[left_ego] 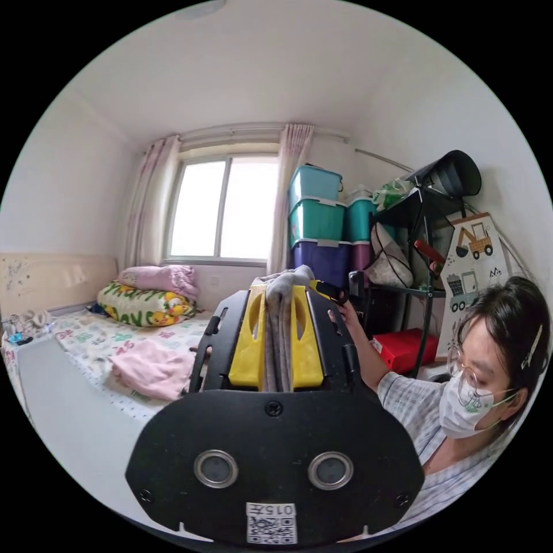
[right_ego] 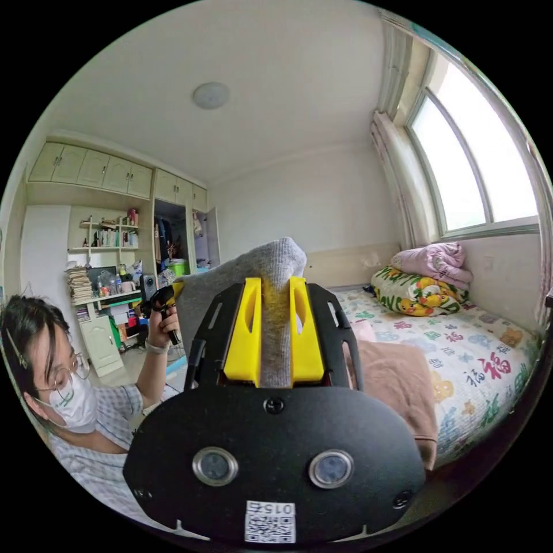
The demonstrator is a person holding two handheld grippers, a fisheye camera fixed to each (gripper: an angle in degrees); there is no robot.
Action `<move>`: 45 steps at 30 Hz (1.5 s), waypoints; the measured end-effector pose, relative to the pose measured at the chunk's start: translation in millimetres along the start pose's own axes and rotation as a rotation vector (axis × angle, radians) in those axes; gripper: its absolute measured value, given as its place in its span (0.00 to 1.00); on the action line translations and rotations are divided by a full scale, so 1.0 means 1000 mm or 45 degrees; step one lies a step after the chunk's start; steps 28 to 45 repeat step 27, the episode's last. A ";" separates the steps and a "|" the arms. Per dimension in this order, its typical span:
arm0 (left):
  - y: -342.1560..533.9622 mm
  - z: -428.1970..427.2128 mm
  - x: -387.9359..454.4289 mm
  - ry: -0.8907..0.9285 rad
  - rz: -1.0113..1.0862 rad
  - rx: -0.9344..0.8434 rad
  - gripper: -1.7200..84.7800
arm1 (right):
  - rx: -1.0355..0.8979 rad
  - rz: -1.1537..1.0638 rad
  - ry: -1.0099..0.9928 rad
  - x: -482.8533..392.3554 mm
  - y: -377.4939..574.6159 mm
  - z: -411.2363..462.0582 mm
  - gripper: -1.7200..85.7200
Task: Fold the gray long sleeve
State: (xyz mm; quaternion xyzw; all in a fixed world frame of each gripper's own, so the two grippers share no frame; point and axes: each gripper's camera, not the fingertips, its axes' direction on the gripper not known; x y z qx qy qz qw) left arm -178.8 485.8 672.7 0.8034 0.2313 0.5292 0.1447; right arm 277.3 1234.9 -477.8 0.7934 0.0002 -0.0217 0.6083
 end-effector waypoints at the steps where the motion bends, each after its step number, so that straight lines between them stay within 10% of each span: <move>1: -0.005 0.038 -0.009 0.041 -0.009 -0.007 0.09 | -0.011 0.015 0.049 0.014 -0.011 -0.010 0.11; 14: 0.221 0.390 -0.369 -0.195 -0.707 -0.428 0.10 | -0.651 0.485 0.635 0.289 0.029 0.264 0.08; 22: 0.272 0.372 -0.437 0.007 -0.645 -0.261 0.11 | -0.778 -0.122 1.048 0.221 0.036 0.412 0.01; 27: 0.303 0.329 -0.509 -0.538 -0.687 -0.378 0.12 | -1.034 -0.433 1.359 0.227 0.132 0.518 0.01; 45: 0.303 0.329 -0.509 -0.538 -0.687 -0.378 0.12 | -1.034 -0.433 1.359 0.227 0.132 0.518 0.01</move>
